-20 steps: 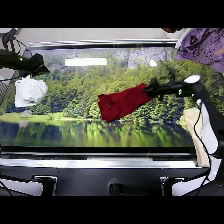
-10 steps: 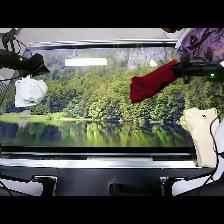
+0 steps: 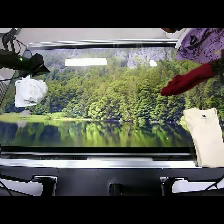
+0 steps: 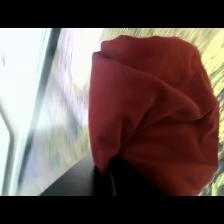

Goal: Fold the clothes and pants, and hang the long-sleeved shirts on hangers.

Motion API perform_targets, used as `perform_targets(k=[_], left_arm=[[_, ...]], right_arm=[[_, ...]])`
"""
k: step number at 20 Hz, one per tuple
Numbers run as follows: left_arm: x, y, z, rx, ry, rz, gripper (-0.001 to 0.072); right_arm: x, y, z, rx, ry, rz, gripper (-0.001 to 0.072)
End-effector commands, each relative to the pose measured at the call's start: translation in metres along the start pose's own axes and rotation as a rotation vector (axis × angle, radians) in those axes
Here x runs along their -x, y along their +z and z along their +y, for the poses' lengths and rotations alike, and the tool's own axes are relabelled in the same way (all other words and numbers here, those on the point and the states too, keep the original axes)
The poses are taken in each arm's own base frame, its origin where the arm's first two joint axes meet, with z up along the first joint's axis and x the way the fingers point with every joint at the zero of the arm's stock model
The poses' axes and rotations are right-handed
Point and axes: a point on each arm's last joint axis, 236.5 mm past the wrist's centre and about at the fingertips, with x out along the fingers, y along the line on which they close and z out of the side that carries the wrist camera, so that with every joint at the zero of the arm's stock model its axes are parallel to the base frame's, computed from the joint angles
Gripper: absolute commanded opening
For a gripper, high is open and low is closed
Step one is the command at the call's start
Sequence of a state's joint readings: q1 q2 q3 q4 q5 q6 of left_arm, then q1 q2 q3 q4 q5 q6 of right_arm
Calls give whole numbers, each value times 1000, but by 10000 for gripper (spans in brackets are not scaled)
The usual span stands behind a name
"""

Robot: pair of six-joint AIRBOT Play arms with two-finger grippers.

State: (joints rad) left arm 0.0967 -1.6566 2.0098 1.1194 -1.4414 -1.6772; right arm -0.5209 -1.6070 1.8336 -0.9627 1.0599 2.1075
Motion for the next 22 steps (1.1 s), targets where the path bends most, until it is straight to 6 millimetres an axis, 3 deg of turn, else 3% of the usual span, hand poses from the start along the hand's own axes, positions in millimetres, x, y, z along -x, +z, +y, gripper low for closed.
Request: perform_targets(k=[1, 4, 12, 15, 19, 22], left_arm=[[0, -1, 0, -1, 0, 3, 19], [0, -2, 0, -1, 1, 8, 18], [0, -2, 0, -1, 1, 10, 19], [1, -6, 2, -7, 6, 25, 19], [2, -11, 7, -3, 16, 48, 19], [2, -11, 7, -3, 16, 47, 19]], right_arm=[[34, 39, -19, -92, -81, -157, 25], [57, 49, -40, -151, -174, -217, 24], [108, 38, -89, -179, -398, -204, 23], [124, 30, -115, -146, -503, -148, 22], [157, 36, -149, -121, -610, -156, 22], [166, 19, -188, -142, -661, -123, 22]])
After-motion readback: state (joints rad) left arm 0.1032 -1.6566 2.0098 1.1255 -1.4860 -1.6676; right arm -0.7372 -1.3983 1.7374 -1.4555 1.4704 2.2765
